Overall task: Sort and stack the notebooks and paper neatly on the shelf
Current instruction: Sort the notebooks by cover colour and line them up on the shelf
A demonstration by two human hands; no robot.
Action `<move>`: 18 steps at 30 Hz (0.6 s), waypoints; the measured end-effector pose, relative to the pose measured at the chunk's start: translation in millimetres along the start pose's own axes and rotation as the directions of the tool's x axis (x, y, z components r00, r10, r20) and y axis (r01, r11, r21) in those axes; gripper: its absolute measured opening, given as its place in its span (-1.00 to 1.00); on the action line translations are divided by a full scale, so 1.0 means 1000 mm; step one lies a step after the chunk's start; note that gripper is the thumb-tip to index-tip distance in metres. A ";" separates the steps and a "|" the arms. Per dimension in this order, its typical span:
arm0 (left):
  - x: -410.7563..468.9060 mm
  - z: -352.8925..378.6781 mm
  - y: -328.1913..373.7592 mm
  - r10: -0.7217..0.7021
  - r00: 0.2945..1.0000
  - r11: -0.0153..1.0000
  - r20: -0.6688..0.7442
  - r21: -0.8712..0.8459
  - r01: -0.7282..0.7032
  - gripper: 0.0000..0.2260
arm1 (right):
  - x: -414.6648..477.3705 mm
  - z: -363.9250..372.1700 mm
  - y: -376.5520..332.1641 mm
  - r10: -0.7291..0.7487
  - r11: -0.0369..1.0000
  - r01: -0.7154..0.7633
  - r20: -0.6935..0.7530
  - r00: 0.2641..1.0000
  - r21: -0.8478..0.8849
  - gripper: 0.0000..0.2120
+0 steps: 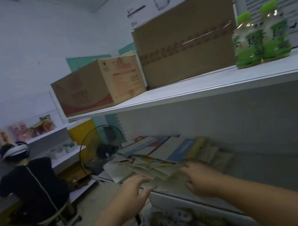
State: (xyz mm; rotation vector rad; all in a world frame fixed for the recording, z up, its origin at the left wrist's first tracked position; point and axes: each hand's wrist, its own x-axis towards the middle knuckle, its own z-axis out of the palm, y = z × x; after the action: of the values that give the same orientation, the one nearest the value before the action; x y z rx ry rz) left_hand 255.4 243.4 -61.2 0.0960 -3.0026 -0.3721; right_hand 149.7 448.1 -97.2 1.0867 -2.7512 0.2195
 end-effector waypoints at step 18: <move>0.163 -0.015 -0.061 -0.295 0.939 0.406 0.178 -0.866 0.292 -0.71 | 0.105 0.005 0.055 0.093 0.937 -0.003 -0.240 0.966 0.350 -0.66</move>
State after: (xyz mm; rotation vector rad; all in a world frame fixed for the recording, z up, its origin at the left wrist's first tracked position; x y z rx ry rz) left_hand 98.6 168.1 -44.4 0.5208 -2.3267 -1.9065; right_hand 35.5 417.4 -83.5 0.9821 -2.5657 0.8200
